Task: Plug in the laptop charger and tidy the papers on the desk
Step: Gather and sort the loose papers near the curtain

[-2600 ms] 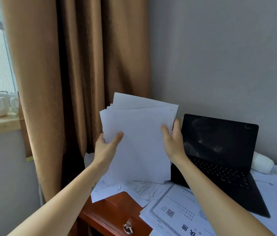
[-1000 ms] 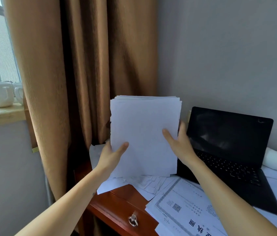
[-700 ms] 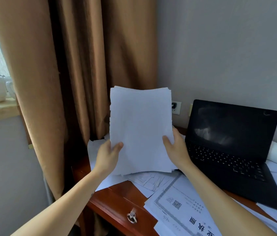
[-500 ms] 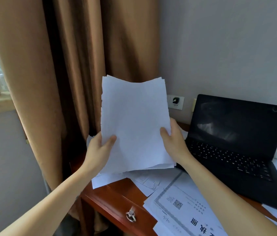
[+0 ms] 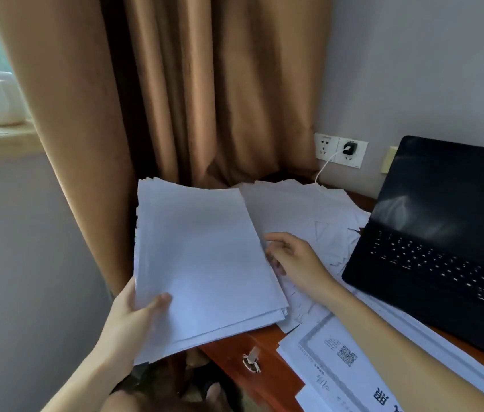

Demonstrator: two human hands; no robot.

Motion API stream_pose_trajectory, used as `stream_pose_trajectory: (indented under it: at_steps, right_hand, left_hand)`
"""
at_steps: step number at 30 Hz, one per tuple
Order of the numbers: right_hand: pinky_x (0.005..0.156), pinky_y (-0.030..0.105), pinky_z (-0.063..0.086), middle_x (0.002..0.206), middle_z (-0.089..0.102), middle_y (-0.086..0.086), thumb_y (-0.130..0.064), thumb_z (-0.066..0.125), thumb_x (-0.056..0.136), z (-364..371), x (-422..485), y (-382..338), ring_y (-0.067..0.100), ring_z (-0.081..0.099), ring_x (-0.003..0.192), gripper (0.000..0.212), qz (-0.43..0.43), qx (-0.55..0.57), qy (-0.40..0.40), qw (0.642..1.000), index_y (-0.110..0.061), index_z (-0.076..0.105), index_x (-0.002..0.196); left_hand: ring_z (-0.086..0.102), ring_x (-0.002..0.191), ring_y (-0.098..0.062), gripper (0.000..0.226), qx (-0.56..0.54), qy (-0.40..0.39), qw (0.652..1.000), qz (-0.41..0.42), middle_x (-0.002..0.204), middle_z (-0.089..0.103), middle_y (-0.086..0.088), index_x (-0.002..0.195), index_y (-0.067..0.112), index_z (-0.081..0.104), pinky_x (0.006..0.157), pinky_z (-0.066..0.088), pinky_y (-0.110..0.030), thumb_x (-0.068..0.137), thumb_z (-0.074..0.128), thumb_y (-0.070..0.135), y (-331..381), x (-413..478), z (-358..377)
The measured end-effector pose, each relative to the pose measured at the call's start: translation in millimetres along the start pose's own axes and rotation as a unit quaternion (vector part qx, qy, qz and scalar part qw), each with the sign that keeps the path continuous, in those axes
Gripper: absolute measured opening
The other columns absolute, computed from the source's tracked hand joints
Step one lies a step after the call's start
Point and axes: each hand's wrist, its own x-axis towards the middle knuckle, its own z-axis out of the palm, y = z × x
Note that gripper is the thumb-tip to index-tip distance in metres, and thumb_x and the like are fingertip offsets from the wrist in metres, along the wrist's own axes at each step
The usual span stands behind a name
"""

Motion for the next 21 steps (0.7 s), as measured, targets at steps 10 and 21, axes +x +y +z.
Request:
stream_pose_trajectory:
  at_steps: [10, 21]
  right_hand:
    - [0.12, 0.027, 0.006, 0.16, 0.026, -0.01, -0.063, 0.043, 0.095, 8, -4, 29, 0.008, 0.011, 0.146, 0.069, -0.137, -0.403, -0.036, 0.904, -0.03, 0.032, 0.155]
    - [0.105, 0.044, 0.041, 0.148, 0.053, 0.001, -0.059, 0.05, 0.099, -5, 1, 11, 0.026, 0.049, 0.131, 0.07, -0.143, -0.507, -0.048, 0.849, -0.015, 0.042, 0.152]
  left_hand:
    - [0.074, 0.103, -0.021, 0.032, -0.048, 0.056, 0.996, -0.045, 0.103, 0.08, 0.01, 0.116, 0.03, 0.068, 0.092, 0.054, -0.041, 0.097, 0.069, 0.005, -15, -26, -21]
    - [0.074, 0.101, -0.021, 0.034, -0.041, 0.073, 0.994, -0.066, 0.102, 0.08, 0.01, 0.116, 0.03, 0.067, 0.082, 0.055, -0.037, 0.097, 0.069, 0.002, -14, -52, -60]
